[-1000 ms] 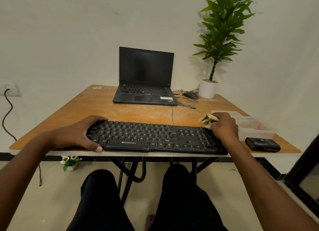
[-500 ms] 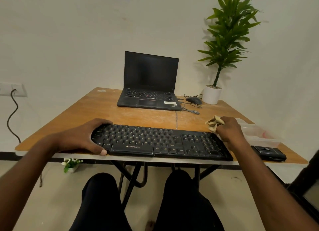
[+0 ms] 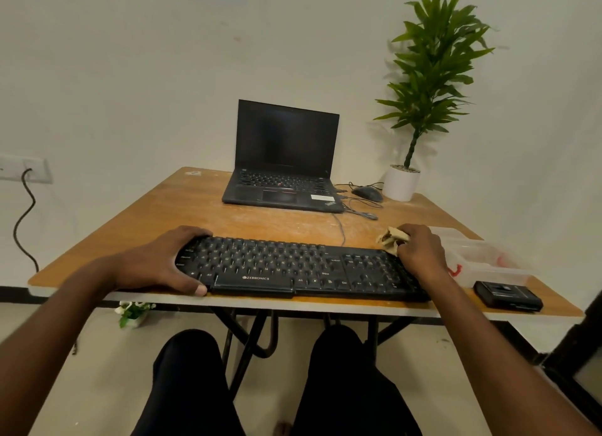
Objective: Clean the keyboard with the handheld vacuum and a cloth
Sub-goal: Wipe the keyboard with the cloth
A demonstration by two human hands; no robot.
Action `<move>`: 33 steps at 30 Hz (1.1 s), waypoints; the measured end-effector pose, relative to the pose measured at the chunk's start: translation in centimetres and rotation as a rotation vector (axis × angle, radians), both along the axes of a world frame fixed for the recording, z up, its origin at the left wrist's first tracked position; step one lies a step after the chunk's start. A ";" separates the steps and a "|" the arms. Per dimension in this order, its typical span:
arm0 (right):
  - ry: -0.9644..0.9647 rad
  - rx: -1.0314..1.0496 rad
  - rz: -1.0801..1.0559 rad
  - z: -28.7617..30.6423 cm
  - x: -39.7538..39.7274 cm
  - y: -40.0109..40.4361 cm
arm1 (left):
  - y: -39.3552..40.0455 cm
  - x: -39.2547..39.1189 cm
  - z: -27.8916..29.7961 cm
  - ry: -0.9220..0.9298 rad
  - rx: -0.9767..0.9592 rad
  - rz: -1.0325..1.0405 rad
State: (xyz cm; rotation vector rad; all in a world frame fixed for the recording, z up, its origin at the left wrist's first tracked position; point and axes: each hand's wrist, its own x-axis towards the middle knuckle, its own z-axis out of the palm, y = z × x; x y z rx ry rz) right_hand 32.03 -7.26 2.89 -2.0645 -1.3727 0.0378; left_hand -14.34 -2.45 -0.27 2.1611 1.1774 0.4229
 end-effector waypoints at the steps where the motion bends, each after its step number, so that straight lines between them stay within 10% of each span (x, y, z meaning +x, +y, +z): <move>1: -0.040 0.015 0.005 -0.1 -0.4 -0.2 | 0.0 0.1 0.1 0.002 0.000 0.001; 33: -0.097 -0.026 0.432 1.3 -19.9 4.6 | 0.4 -0.2 0.0 0.021 -0.008 0.027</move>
